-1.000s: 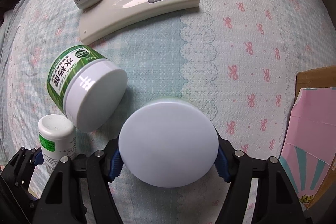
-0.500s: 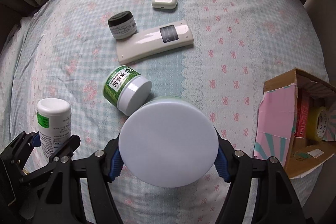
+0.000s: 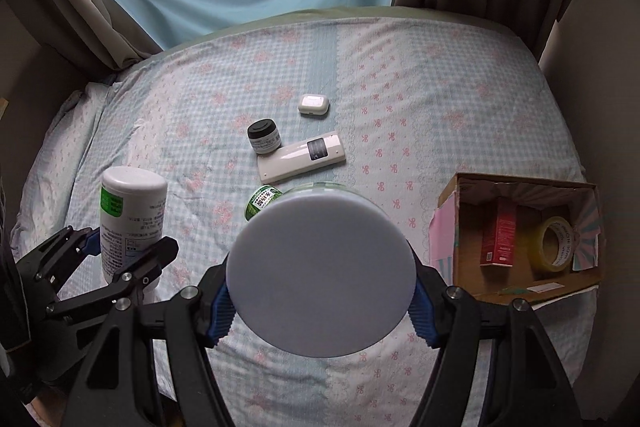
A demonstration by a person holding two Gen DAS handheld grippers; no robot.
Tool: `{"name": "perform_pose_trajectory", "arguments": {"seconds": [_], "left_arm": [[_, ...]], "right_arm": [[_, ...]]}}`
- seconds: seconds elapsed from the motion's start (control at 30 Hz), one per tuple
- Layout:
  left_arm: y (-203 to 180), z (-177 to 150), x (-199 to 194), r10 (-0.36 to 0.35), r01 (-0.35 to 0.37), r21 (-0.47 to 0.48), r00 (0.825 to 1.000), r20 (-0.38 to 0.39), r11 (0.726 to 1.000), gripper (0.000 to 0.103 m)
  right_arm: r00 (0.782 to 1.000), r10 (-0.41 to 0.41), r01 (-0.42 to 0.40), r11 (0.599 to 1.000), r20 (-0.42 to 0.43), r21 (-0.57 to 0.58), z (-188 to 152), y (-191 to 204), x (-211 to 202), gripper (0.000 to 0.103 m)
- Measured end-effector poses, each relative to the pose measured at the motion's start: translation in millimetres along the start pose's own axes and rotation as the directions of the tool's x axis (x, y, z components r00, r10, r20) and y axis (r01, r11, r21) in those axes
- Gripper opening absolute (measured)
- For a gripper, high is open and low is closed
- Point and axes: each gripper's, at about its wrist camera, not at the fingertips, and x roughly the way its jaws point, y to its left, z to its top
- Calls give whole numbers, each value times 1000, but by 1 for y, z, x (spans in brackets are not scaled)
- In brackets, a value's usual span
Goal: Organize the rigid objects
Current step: 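Lift the bottle and white jar with both tools and carry them over the cardboard box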
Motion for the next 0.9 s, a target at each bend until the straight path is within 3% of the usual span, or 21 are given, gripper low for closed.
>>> {"name": "perform_pose_trajectory", "arguments": {"seconds": [0.17, 0.37, 0.73, 0.9], "left_arm": [[-53, 14, -36, -21, 22, -13, 999, 46, 1000, 48], [-122, 31, -42, -45, 45, 7, 997, 70, 999, 48], [-249, 53, 10, -123, 122, 79, 992, 9, 989, 48], [-289, 56, 46, -134, 138, 108, 990, -47, 985, 48]], "right_arm": [[999, 14, -13, 1000, 52, -27, -6, -44, -47, 66], [996, 0, -2, 1000, 93, 17, -17, -121, -80, 66], [996, -81, 72, 984, 46, 162, -42, -271, -86, 66], [995, -96, 92, 979, 15, 184, -43, -317, -71, 66]]}}
